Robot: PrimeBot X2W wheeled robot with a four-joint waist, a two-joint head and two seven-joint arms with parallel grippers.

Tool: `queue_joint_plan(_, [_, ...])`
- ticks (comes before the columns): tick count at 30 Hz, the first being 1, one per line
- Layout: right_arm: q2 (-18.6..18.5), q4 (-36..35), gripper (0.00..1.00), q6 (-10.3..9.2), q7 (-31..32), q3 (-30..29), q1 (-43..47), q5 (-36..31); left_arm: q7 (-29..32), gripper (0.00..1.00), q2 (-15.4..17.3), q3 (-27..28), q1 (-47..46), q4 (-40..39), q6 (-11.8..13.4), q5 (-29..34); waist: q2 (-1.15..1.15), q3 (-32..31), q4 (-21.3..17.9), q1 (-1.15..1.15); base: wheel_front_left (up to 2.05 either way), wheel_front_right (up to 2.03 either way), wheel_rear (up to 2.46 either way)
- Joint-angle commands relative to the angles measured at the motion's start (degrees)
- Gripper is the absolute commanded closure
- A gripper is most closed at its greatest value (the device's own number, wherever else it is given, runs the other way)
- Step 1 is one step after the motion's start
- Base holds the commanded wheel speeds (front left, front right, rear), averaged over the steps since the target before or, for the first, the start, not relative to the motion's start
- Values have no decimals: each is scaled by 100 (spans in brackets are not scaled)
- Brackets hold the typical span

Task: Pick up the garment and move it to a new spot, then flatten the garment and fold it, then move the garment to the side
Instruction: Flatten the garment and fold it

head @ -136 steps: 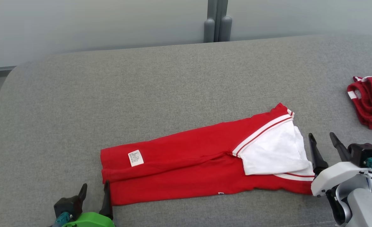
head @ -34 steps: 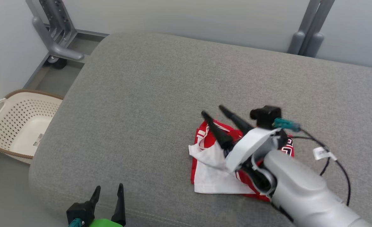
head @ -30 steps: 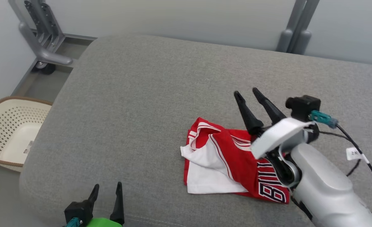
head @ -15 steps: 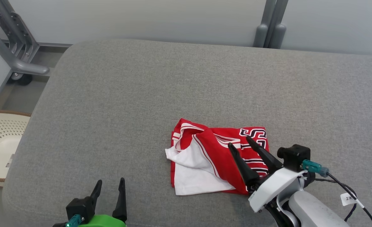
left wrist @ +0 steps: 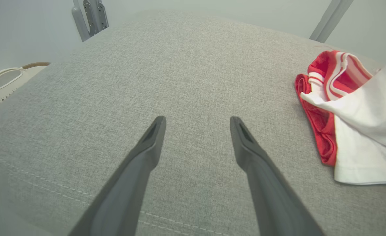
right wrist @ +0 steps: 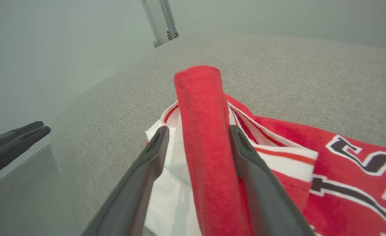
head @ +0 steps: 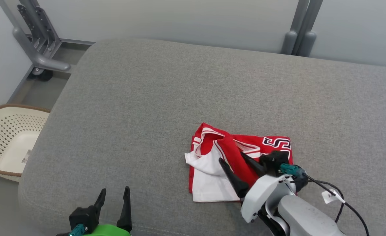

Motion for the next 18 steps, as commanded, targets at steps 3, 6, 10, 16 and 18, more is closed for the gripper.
queue_joint_plan(3, [66, 66, 100, -2, -14, 121, -121, -48, 1, 0, 18, 32, 26, -44, 8, 12, 0, -14, 50, 0, 0, 0, 0])
queue_joint_plan(6, [111, -122, 100, -2, -14, 461, -167, 13, 1, 0, 18, 51, 43, -73, 7, 5, 0, -15, 49, 0, 0, 0, 0])
queue_joint_plan(10, [-176, -500, 11, -2, -13, 1405, -119, 377, 1, 0, 18, 55, 82, -82, 19, -29, 0, -34, -1, 0, 0, 0, 0])
queue_joint_plan(16, [-862, -1274, 0, -2, 34, 2651, -390, 1605, 1, 0, 18, 77, 115, -52, 23, -42, 0, -62, -175, 0, 0, 0, 0])
queue_joint_plan(18, [-1048, -1474, 0, -4, 1, 2691, -446, 1905, 1, 0, 18, 81, 104, -70, 39, -35, 0, -64, -237, 0, 0, 0, 0])
